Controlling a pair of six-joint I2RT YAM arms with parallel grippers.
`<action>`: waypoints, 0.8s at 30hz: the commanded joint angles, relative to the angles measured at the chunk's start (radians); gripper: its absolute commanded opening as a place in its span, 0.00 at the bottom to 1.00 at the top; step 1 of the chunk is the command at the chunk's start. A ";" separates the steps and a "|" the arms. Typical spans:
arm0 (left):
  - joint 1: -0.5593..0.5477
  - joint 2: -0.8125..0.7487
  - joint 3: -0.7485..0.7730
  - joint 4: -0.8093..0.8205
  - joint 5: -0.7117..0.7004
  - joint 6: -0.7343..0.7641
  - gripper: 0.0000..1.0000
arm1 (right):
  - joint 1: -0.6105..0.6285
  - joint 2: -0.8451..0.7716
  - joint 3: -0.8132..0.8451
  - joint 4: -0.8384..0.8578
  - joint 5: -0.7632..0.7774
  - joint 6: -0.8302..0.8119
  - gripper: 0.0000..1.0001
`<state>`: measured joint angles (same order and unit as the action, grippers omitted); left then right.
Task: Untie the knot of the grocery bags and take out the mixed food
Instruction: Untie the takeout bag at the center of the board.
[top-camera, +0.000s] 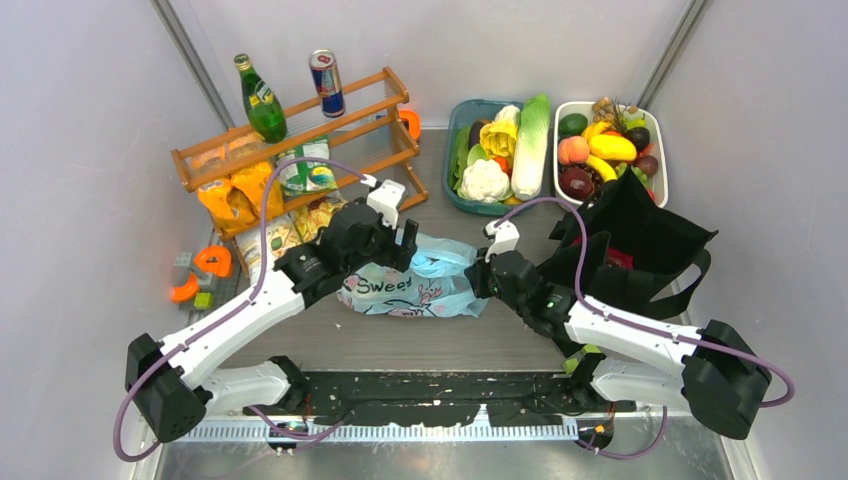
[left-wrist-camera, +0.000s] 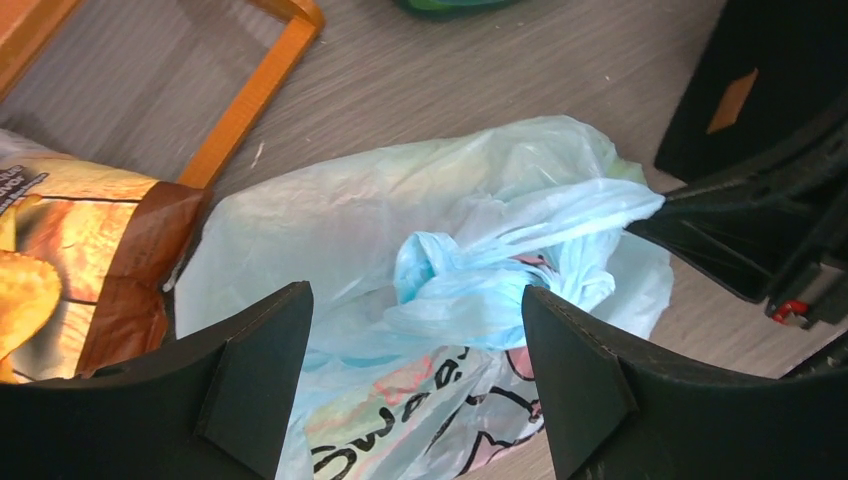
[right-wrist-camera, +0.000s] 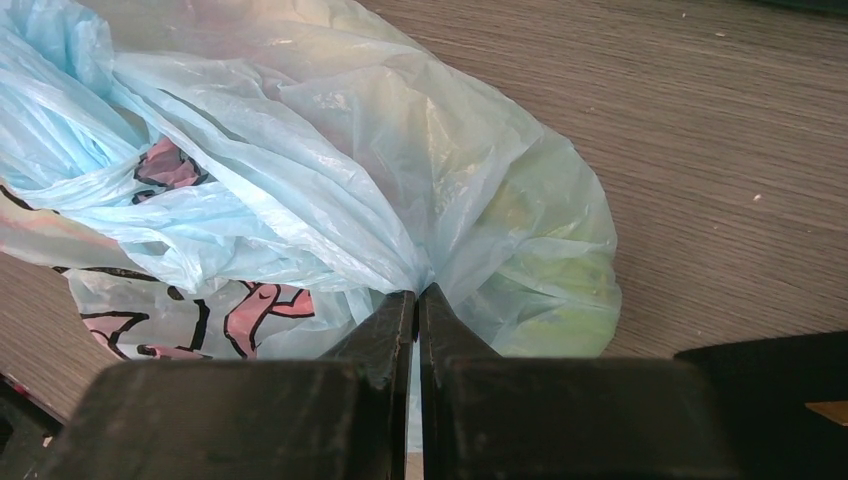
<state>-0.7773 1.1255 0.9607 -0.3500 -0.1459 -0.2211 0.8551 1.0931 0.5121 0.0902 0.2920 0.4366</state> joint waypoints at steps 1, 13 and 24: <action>-0.002 0.011 0.053 0.014 -0.081 -0.029 0.78 | -0.004 -0.023 -0.007 0.042 -0.004 0.017 0.05; -0.002 0.033 0.035 -0.013 -0.028 -0.071 0.73 | -0.004 -0.020 -0.012 0.042 0.002 0.015 0.05; -0.002 0.050 0.014 -0.018 -0.018 -0.084 0.59 | -0.004 -0.014 -0.007 0.036 0.001 0.009 0.05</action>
<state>-0.7773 1.1698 0.9791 -0.3763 -0.1635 -0.2970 0.8551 1.0927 0.5053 0.0971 0.2859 0.4438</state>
